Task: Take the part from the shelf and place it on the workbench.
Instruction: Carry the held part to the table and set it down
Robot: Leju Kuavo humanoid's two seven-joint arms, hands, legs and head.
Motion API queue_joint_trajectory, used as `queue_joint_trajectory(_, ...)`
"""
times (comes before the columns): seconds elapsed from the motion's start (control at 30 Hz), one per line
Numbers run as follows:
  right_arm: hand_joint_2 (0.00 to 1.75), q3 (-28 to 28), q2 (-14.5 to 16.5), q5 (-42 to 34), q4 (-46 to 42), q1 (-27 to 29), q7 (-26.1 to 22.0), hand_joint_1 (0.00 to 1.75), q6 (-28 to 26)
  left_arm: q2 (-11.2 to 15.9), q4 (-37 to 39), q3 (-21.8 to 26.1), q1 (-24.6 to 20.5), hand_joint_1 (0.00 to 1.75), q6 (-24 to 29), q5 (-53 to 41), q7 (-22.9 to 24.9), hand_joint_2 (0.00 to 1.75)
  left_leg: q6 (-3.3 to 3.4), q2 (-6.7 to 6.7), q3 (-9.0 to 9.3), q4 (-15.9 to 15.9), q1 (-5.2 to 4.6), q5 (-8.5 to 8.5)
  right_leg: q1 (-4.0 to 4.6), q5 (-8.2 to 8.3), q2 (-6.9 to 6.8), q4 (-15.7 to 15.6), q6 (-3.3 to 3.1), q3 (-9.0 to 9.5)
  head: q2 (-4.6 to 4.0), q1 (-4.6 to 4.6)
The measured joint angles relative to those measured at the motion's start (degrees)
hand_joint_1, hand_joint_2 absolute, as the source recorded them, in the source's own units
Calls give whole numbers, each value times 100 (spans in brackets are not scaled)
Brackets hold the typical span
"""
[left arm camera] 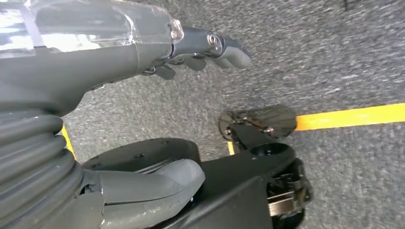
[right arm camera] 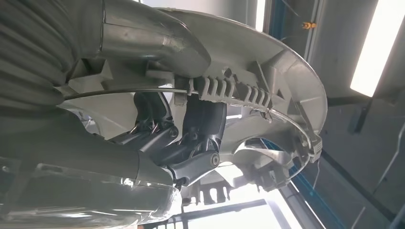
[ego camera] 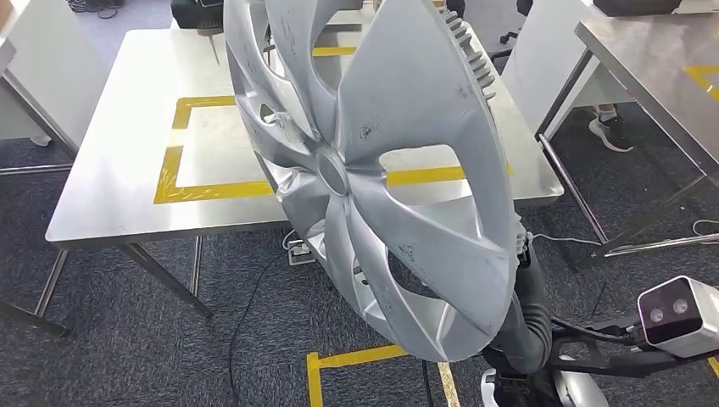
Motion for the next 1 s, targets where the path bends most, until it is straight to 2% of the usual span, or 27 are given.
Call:
queue_joint_trajectory(0.07,175,1,1,0,1,0,0,175,6,-1,0,0,-3,0,-1,1,-1,175,52,6,57,-9,3,-52,-14,-268,0,727,50,-415,0,73)
queue_joint_trajectory(0.13,175,2,4,-1,5,6,0,175,12,-2,1,0,3,0,-1,1,1,175,67,10,112,-8,-6,-112,-18,-400,0,1403,71,-891,0,125)
queue_joint_trajectory(0.17,175,3,6,-2,7,10,0,175,13,-1,1,0,6,0,-1,1,2,175,67,8,157,-8,-11,-149,-17,-325,0,1508,67,-1026,0,145)
queue_joint_trajectory(0.2,175,2,6,-2,8,12,0,175,14,0,1,0,8,0,-1,1,3,175,65,3,212,-8,-16,-189,-16,-164,1,1442,53,-1072,0,167)
queue_joint_trajectory(0.23,175,2,6,-2,8,13,0,175,14,-1,1,0,7,0,-1,1,2,175,59,-2,277,-8,-22,-232,-13,64,1,1222,29,-1032,0,188)
queue_joint_trajectory(0.27,175,2,6,-2,8,13,0,175,15,-1,1,0,6,0,-1,1,2,175,47,-8,352,-12,-26,-289,-4,353,3,861,-11,-930,0,211)
queue_joint_trajectory(0.3,175,2,7,-2,8,11,-1,175,16,-4,0,0,1,0,-1,2,1,175,27,-13,409,-16,-35,-338,12,558,5,550,-54,-814,0,217)
queue_joint_trajectory(0.33,175,2,8,-2,5,4,-1,175,19,-6,-1,0,-5,0,-1,4,0,175,1,-17,446,-21,-39,-377,31,676,6,269,-100,-700,0,224)
queue_joint_trajectory(0.37,175,1,9,-3,4,-2,-2,175,22,-11,-1,0,-11,0,-1,7,-1,175,-28,-19,461,-26,-41,-406,50,704,7,82,-139,-621,0,226)
queue_joint_trajectory(0.47,175,0,9,-3,2,0,-2,175,28,-25,-2,0,-17,0,-1,16,0,175,-123,-3,496,-80,-35,-446,60,606,8,-91,-214,-519,0,224)
queue_joint_trajectory(0.53,175,1,11,-2,2,0,-3,175,28,-25,-2,0,-23,0,0,17,-4,175,-177,-4,424,121,-33,-570,28,607,-2,-220,-256,-398,0,182)
queue_joint_trajectory(0.57,175,1,14,-3,2,-4,-3,175,30,-25,-2,0,-26,0,1,19,-6,175,-197,-10,265,409,-24,-685,16,598,-10,-261,-273,-342,0,141)
queue_joint_trajectory(0.63,175,1,16,-4,4,-8,-5,175,31,-26,-2,0,-20,0,1,21,-7,175,-233,-24,-222,1141,-8,-896,15,539,-17,-280,-299,-267,0,55)
queue_joint_trajectory(0.67,175,2,16,-4,6,-1,-5,175,31,-25,-1,0,-9,0,1,24,-6,175,-246,-25,-429,1384,-5,-896,17,498,-16,-278,-302,-224,0,26)
queue_joint_trajectory(0.7,175,2,15,-4,8,7,-5,175,31,-25,-1,0,1,0,1,26,-6,175,-252,-25,-544,1428,-4,-775,17,452,-10,-276,-297,-170,0,8)
queue_joint_trajectory(0.73,175,2,15,-4,9,12,-5,175,31,-22,0,0,7,0,1,28,-7,175,-249,-23,-545,1245,-5,-529,18,399,-4,-272,-286,-101,0,-10)
queue_joint_trajectory(0.77,175,3,15,-4,9,15,-5,175,31,-19,1,0,8,0,1,30,-7,175,-235,-19,-459,896,-7,-222,18,340,1,-268,-270,-23,0,-24)
queue_joint_trajectory(0.8,175,2,15,-4,9,14,-5,175,32,-13,1,-1,7,0,1,31,-7,175,-212,-14,-345,568,-15,9,26,281,4,-268,-246,42,-1,-39)
queue_joint_trajectory(0.83,175,2,15,-5,9,10,-6,175,33,-8,1,-1,5,0,1,31,-7,175,-182,-8,-218,271,-24,140,32,224,9,-261,-218,93,-1,-55)
queue_joint_trajectory(0.87,175,2,16,-6,9,6,-7,175,33,-4,1,-1,3,0,1,31,-7,175,-147,-5,-139,111,-36,159,38,186,12,-259,-191,118,-1,-65)
queue_joint_trajectory(0.93,175,1,16,-8,8,2,-8,175,33,2,1,-1,5,0,1,32,-5,175,-79,-8,-75,17,-55,66,35,144,17,-270,-133,134,0,-66)
queue_joint_trajectory(1.0,175,-1,14,-8,4,3,-9,175,33,11,0,-1,9,0,3,33,-5,175,-19,-14,-39,-17,-32,37,24,73,14,-229,-76,123,0,-48)
